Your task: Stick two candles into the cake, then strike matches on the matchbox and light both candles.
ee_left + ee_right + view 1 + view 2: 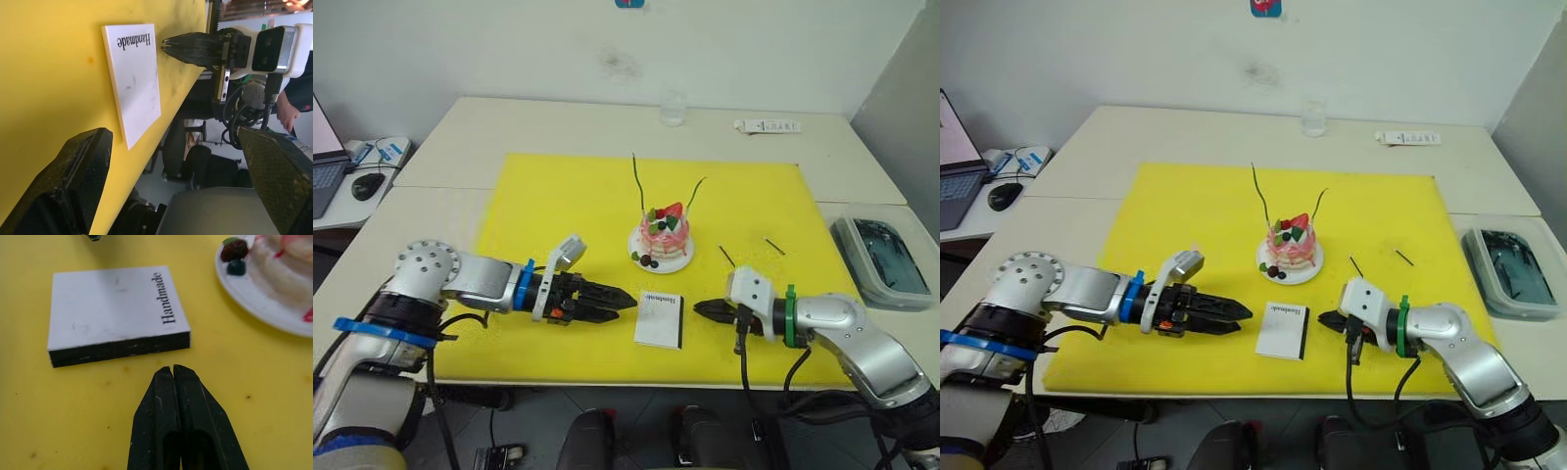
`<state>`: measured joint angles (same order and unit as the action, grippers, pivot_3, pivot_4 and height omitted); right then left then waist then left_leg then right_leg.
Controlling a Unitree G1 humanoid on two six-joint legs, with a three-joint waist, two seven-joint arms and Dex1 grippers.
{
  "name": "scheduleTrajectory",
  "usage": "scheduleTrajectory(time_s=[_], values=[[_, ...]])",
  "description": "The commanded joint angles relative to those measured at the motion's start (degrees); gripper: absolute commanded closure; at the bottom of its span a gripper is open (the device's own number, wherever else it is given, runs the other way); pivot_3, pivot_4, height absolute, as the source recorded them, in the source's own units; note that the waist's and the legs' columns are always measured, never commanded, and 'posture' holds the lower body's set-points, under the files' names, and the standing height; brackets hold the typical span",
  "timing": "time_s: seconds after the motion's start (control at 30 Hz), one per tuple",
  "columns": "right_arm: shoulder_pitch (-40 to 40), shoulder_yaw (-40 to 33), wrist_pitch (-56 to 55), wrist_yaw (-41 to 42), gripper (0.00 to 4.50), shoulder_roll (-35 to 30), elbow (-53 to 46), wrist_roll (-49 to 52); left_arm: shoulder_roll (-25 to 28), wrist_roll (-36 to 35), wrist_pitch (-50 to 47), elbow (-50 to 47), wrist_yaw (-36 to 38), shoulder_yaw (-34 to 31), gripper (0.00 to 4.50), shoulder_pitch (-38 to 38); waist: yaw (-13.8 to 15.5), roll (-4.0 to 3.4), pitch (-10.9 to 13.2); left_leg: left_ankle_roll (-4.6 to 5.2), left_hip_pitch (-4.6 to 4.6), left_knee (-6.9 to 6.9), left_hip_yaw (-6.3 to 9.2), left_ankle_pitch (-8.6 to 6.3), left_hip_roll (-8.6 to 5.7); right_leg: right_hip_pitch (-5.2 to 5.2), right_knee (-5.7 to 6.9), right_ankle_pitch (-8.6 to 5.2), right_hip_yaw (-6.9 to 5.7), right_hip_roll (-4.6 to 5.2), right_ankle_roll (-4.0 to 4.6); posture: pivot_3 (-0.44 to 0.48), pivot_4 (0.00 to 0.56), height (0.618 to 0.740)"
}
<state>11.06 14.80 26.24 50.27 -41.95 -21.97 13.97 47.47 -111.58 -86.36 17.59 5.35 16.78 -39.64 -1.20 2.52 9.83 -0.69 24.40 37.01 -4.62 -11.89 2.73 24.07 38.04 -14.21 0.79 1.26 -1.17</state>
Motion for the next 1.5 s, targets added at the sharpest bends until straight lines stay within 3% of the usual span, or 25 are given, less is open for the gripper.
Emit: scheduleTrajectory(time_s=[0.03, 0.37, 0.67, 1.03, 1.37, 1.5], values=[[-0.7, -0.8, -1.0, 0.8, 4.45, -0.9, -1.9, -0.7, -2.9, -1.4, 1.5, 0.5, -3.2, -0.8, 0.00, -0.4, 0.0, 0.00, 0.0, 0.00, -0.01, 0.00, -0.01, 0.00, 0.00, 0.00, 0.00, 0.00, 0.01, 0.00, 0.00, 0.000, 0.150, 0.740], [-0.5, 2.1, -0.8, 1.1, 4.45, 1.3, -1.4, -2.4, -10.5, -1.4, 4.9, -1.6, -11.6, -4.1, 0.00, 4.3, 0.3, 0.00, 0.0, -0.01, -0.04, 0.05, 0.00, 0.00, -0.04, -0.08, 0.00, 0.03, 0.04, 0.03, 0.01, 0.000, 0.150, 0.740], [4.5, 5.2, 0.4, 1.0, 4.45, 7.6, 1.7, -3.3, -13.6, -1.4, 6.0, -6.2, -15.1, -7.3, 0.00, 9.1, 0.9, 0.00, 0.0, -0.01, -0.34, 0.06, 0.00, 0.01, -0.05, -0.37, -0.03, 0.05, 0.03, 0.03, -0.02, 0.000, 0.150, 0.740], [5.9, 3.6, 4.6, 1.1, 4.45, 10.3, 0.9, -0.2, -15.5, -1.4, 8.3, -10.4, -18.1, -9.2, 0.00, 12.9, 1.1, 0.01, -0.1, -0.01, -0.46, 0.01, 0.04, 0.00, -0.04, -0.51, -0.06, 0.12, 0.04, 0.07, 0.32, 0.000, 0.150, 0.740], [3.9, -5.1, 3.8, 1.0, 4.45, 3.6, 3.1, 0.3, -13.8, -1.4, 9.6, -13.6, -21.2, -7.4, 0.00, 15.3, 1.1, 0.01, -0.1, 0.00, -0.50, 0.02, 0.00, 0.00, -0.11, -0.58, -0.13, -0.05, 0.04, 0.13, 0.57, 0.000, 0.150, 0.740], [2.0, -9.4, 4.4, -0.1, 4.50, 2.5, 3.7, 1.0, -12.7, -1.4, 10.9, -14.2, -22.5, -7.1, 0.90, 16.9, 1.1, 0.01, -0.1, -0.01, -0.52, -0.05, 0.09, -0.01, -0.04, -0.59, -0.10, -0.06, 0.06, 0.10, 0.57, 0.000, 0.150, 0.740]])
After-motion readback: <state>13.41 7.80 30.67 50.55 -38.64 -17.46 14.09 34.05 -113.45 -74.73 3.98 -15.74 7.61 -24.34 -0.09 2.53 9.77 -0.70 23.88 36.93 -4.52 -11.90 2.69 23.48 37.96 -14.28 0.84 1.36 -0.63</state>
